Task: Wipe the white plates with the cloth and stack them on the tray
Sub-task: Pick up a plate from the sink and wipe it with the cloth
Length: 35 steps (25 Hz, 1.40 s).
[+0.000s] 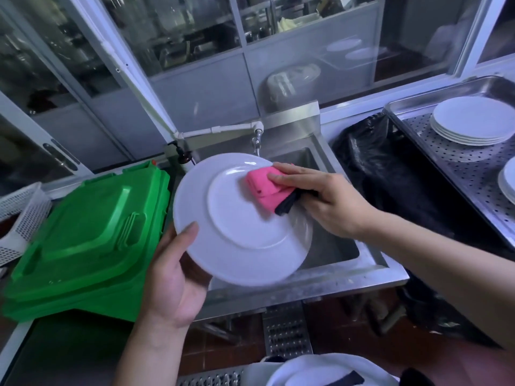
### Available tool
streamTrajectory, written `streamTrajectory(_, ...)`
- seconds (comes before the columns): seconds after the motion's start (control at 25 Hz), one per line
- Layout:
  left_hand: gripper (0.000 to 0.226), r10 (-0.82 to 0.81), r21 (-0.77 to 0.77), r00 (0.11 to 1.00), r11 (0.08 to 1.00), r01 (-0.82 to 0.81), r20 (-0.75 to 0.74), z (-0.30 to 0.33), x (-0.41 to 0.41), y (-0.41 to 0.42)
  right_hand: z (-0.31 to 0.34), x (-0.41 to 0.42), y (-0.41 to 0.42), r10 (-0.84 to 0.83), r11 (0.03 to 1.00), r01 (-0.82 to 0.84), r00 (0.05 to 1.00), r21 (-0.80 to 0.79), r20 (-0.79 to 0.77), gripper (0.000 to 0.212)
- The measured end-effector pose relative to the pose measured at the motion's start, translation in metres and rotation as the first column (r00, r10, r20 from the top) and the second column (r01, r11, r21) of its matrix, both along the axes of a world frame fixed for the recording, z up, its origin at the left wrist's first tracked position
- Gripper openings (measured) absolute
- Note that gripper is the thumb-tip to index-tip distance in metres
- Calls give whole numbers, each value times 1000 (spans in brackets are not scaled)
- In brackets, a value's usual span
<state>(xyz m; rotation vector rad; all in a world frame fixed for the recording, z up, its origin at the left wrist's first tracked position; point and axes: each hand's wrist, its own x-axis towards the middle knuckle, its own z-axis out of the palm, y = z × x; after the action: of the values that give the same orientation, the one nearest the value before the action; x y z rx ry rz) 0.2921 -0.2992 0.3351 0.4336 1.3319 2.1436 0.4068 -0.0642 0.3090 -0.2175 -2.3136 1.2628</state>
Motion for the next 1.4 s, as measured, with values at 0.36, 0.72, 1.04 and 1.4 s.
streamTrajectory(0.36, 48, 52, 0, 999, 999, -52, 9, -24, -21, 35, -48, -12, -91, -386, 715, 402, 909, -572, 156, 62)
streamTrajectory(0.72, 25, 36, -251, 976, 968, 20, 215, -75, -81, 26, -8, -30, -123, 214, 354, 10, 972, -935, 92, 35)
streamTrajectory(1.04, 27, 72, -328, 905, 941, 77, 419, -120, -111, 2, -118, 32, -60, -470, 588, 717, 679, -374, 564, 55)
streamTrajectory(1.4, 33, -43, -308, 884, 928, 208, 466, -118, -131, -6, -210, 28, -76, -310, 936, 20, 513, 350, 801, 81)
